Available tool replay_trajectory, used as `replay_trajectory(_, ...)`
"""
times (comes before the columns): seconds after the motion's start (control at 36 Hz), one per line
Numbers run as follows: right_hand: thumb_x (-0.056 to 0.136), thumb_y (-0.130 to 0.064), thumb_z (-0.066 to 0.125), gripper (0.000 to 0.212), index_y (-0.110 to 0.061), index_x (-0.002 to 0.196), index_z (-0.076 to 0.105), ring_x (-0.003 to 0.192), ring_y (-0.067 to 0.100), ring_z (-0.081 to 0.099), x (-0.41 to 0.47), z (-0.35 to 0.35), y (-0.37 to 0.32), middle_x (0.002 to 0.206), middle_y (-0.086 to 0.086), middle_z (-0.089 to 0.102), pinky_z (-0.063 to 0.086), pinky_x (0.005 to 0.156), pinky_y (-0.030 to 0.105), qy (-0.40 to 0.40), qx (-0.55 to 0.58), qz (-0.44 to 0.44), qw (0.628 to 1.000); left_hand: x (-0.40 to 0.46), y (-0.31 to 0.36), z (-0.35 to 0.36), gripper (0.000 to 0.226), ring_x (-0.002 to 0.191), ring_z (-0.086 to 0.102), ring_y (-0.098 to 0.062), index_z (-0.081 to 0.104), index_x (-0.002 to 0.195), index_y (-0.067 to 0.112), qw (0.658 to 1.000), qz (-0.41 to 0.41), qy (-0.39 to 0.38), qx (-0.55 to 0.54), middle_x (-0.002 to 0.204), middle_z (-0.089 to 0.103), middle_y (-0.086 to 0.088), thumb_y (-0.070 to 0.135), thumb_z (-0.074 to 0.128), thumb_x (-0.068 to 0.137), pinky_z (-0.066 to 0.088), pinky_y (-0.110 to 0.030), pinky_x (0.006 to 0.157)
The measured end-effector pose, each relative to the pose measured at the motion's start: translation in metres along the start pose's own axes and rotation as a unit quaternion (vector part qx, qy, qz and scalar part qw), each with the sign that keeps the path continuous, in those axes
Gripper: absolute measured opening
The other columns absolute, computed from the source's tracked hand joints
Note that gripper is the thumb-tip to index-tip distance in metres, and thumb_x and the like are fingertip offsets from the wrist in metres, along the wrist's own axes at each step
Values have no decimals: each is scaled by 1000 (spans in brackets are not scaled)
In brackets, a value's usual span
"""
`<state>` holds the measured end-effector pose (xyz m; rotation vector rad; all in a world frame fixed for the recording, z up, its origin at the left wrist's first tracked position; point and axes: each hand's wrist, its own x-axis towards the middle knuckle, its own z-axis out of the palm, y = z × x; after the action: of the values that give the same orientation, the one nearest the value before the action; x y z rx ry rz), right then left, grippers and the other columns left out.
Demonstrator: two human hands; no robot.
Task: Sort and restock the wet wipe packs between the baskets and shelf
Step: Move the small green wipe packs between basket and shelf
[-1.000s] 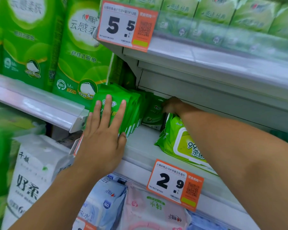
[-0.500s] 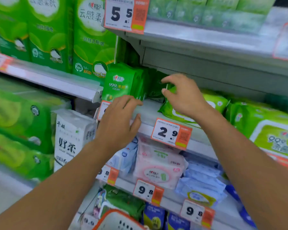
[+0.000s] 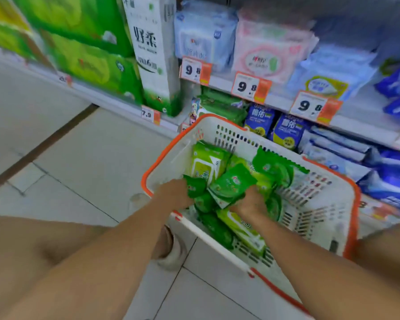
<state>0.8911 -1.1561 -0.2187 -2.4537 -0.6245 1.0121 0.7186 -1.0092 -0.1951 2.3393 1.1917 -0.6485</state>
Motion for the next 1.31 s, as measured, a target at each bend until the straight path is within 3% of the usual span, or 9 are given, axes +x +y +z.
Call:
replay_trajectory(0.11, 65, -27, 93, 90, -2, 136, 44, 103, 26, 61, 11, -13, -9, 121, 9, 61, 52, 93, 35, -15, 267, 130, 955, 24, 27, 8, 92, 139, 38, -30, 27, 153, 11, 993, 17, -103, -54, 156, 34, -12, 55, 68, 84, 37, -41, 112)
replay_trajectory(0.19, 27, -41, 101, 120, -10, 132, 53, 98, 29, 67, 51, -5, 1, 121, 12, 66, 58, 88, 43, -29, 350, 167, 921, 41, 30, 21, 89, 137, 41, -30, 27, 152, 9, 994, 10, -78, -70, 154, 37, -13, 40, 74, 84, 38, -40, 111)
replay_trajectory(0.28, 54, -34, 97, 71, -12, 111, 61, 86, 22, 68, 62, 12, -4, 105, 10, 70, 59, 66, 33, -59, 406, 202, 889, 55, 25, 31, 86, 136, 41, -33, 27, 152, 6, 992, -5, -104, -69, 153, 37, -15, 36, 74, 86, 38, -41, 110)
replay_trajectory(0.36, 77, -17, 84, 36, -13, 106, 63, 73, 18, 62, 50, 20, -16, 95, 6, 68, 47, 52, 27, -77, 407, 190, 890, 60, 25, 40, 67, 119, 55, -32, 47, 136, 2, 990, 3, -137, -38, 135, 55, -16, 34, 76, 84, 48, -39, 100)
replay_trajectory(0.5, 80, -18, 82, 38, -9, 110, 62, 92, 28, 71, 62, 8, -1, 109, 11, 72, 61, 79, 40, -55, 347, 129, 928, 71, 26, 52, 51, 97, 61, -29, 61, 118, 6, 981, 17, -182, 58, 111, 65, -11, 44, 71, 85, 52, -41, 92)
replay_trajectory(0.67, 67, -20, 87, 49, -12, 111, 66, 93, 22, 72, 65, -36, 22, 101, 5, 76, 56, 71, 31, -69, 352, 119, 926, 57, 34, 31, 28, 68, 57, -21, 55, 93, 2, 976, -16, -179, -120, 80, 49, -8, 27, 48, 101, 53, -30, 59)
replay_trajectory(1.06, 94, -21, 65, 38, -8, 130, 59, 113, 34, 67, 20, -53, 1, 125, 17, 68, 53, 92, 50, -233, 552, 72, 797, 7, 31, -39, 38, 101, 69, -22, 50, 129, 20, 810, 28, -122, -573, 124, 60, -8, 6, 61, 95, 60, -43, 83)
replay_trajectory(1.22, 103, -28, 50, 42, -3, 136, 51, 112, 32, 68, 7, -34, -36, 123, 17, 69, 51, 99, 51, -242, 481, 25, 842, -3, 44, -44, 39, 108, 67, -26, 57, 128, 24, 786, 45, -213, -579, 124, 68, -7, 44, 55, 94, 49, -51, 100)
replay_trajectory(1.31, 104, -35, 45, 44, -7, 137, 51, 113, 29, 67, 9, -18, -36, 126, 16, 68, 52, 99, 49, -261, 471, 25, 842, 2, 39, -36, 60, 106, 69, -20, 59, 129, 21, 853, 31, -101, -512, 117, 72, 0, 44, 80, 77, 51, -48, 99)
